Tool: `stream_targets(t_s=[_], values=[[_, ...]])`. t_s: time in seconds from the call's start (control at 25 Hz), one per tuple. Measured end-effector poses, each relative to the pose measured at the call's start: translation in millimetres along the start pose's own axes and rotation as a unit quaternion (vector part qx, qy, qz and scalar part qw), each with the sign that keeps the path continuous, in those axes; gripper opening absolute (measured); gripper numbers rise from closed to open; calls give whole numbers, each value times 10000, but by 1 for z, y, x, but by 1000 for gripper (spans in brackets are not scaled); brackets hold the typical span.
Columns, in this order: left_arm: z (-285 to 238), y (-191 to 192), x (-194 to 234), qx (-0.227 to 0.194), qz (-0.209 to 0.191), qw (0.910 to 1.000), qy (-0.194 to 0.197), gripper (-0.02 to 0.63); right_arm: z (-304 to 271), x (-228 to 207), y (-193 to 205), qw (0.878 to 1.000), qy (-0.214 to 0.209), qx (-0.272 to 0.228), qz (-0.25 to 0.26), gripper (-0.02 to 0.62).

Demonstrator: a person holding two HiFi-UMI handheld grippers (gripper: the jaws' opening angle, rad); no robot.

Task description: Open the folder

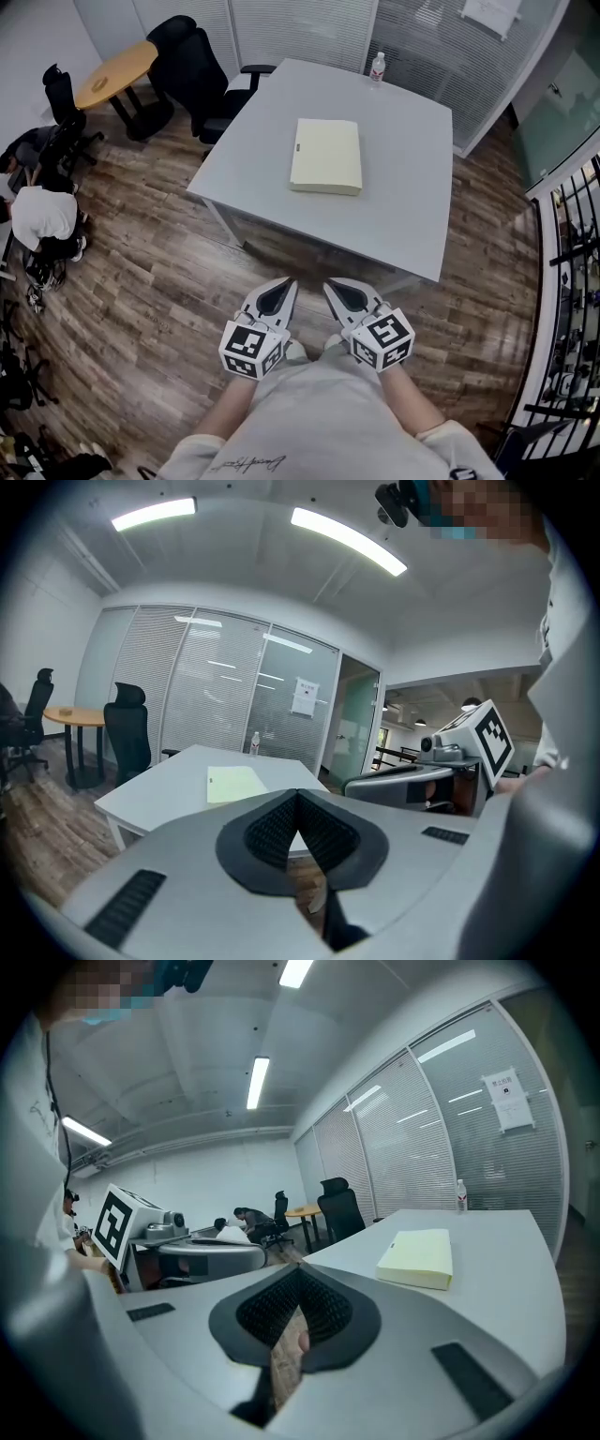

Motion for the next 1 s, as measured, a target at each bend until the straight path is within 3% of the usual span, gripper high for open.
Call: stream_targets(t_s=[0.4,0.72,1.0], values=[[2,9,8,-20,32,10000,28,9,-7,5,10,9999,147,45,-52,20],[-21,10,24,49,126,9999,-49,9,-26,-21,9,9995,116,112,-257,20],[-65,0,49,69,128,9999,-7,9,-61,-55,-18,9998,1,161,-130,20]])
Point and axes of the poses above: the fingertips, and each gripper's own axes: z backward along the fingers, x to its left, y out of its underside, the point moved 2 cm from there along z, backward along the fingers, and after that the axes turned 9 degrees about -z, right-handed, at the moved point
